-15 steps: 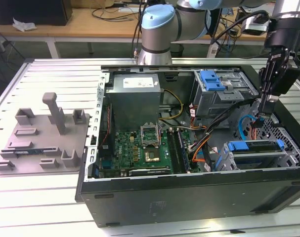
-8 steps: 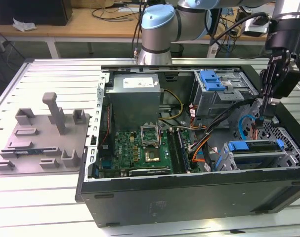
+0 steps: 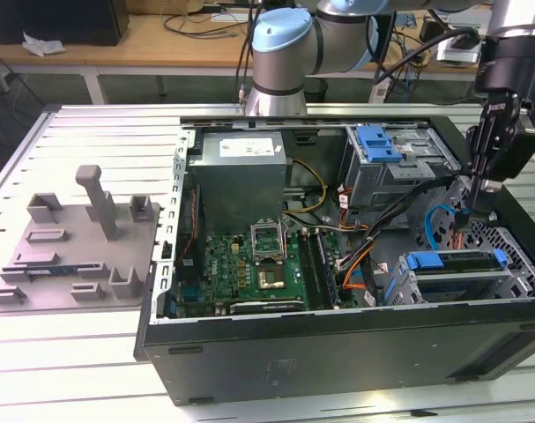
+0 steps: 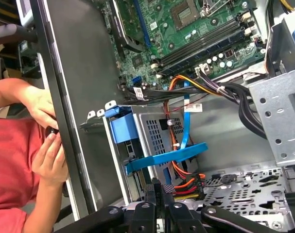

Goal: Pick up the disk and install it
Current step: 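Insert the first disk wire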

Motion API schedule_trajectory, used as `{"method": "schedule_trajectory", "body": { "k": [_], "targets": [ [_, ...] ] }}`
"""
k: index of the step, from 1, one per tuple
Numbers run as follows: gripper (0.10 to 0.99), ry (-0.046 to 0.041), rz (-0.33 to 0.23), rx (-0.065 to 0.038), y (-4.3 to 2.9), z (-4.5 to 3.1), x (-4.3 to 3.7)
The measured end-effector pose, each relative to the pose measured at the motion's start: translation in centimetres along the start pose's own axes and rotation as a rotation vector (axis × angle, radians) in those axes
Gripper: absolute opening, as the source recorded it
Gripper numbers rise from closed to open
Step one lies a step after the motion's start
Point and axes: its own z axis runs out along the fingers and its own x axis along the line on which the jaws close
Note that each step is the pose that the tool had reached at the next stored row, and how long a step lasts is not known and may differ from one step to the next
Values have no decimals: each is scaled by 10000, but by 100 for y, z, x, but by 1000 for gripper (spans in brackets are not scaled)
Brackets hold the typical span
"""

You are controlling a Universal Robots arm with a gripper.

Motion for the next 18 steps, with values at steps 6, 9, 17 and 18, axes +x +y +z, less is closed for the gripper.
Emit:
{"method": "schedule_trajectory", "body": {
  "k": [6, 9, 17, 18],
  "targets": [
    [165, -295, 80, 110, 19, 22, 83],
    [165, -324, 67, 137, 38, 31, 106],
    [165, -331, 55, 151, 55, 41, 125],
    [165, -332, 55, 150, 55, 44, 128]
  ]
}}
